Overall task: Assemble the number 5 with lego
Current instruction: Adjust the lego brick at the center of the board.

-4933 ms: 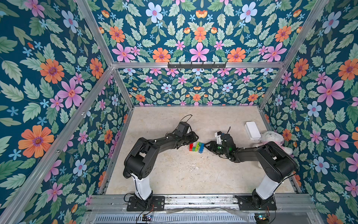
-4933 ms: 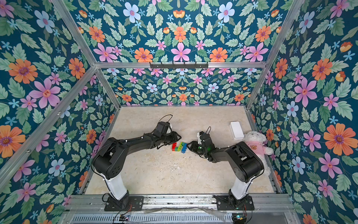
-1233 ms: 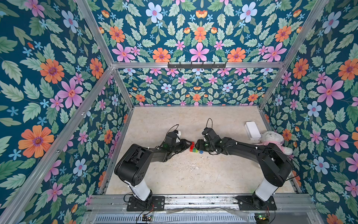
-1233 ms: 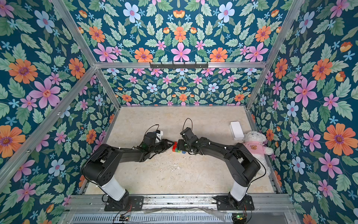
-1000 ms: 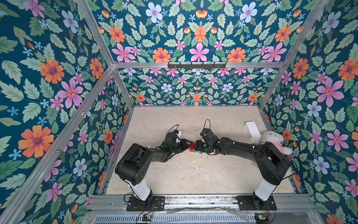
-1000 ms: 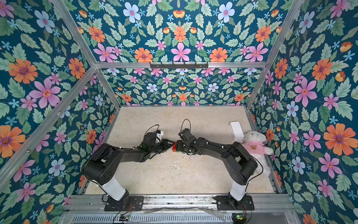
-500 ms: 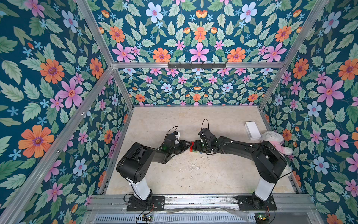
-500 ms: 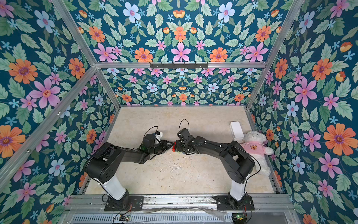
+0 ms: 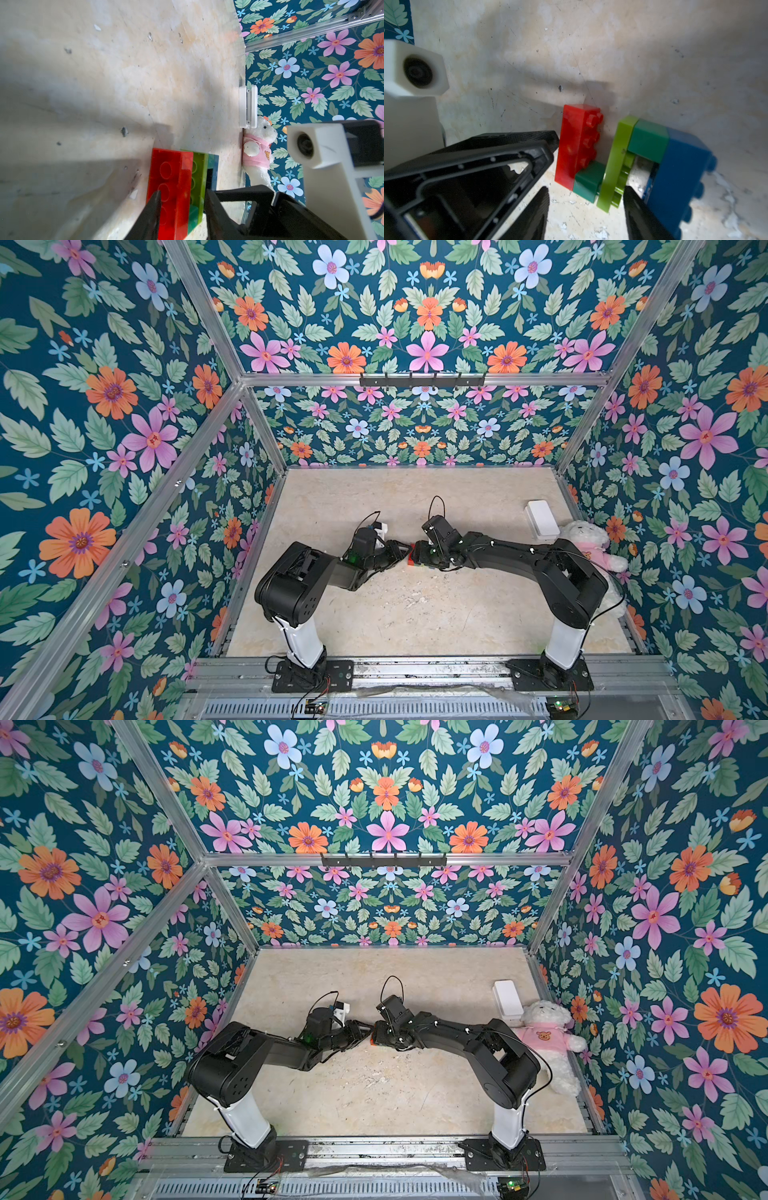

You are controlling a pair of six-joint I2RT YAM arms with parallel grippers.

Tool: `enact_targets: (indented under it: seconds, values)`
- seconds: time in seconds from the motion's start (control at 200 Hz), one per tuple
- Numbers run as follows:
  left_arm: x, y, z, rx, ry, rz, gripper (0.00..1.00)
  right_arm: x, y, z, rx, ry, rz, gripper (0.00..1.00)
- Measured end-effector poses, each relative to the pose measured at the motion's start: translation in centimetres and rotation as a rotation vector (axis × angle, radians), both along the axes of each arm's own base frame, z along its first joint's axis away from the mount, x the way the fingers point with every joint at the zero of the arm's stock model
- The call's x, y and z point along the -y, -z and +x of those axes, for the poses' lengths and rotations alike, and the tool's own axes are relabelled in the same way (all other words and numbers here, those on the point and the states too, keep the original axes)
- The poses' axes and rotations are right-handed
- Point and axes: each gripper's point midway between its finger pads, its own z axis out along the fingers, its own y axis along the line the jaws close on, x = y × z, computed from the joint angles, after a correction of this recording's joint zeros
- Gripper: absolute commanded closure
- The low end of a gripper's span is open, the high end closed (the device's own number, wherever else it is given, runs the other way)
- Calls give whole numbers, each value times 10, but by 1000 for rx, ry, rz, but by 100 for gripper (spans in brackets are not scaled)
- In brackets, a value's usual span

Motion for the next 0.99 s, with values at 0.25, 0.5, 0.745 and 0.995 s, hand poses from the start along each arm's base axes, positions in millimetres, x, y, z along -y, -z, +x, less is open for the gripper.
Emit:
enact_targets:
  seconds: [0.25,0.5,0.745,0.995]
  values:
    - [4,3,0,-16,-1,-28,62,-1,5,-1,-11,-5,-2,41]
    - [2,4,-6,-19,-9,-34,64,-1,8,-2,-18,-3,6,41]
    - [-6,5,-14,-23,-49,-25,63,-1,8,-3,-19,17,30,41]
    - [-6,5,-18,-29,-66,-26,64,1,6,-4,-22,31,35,42]
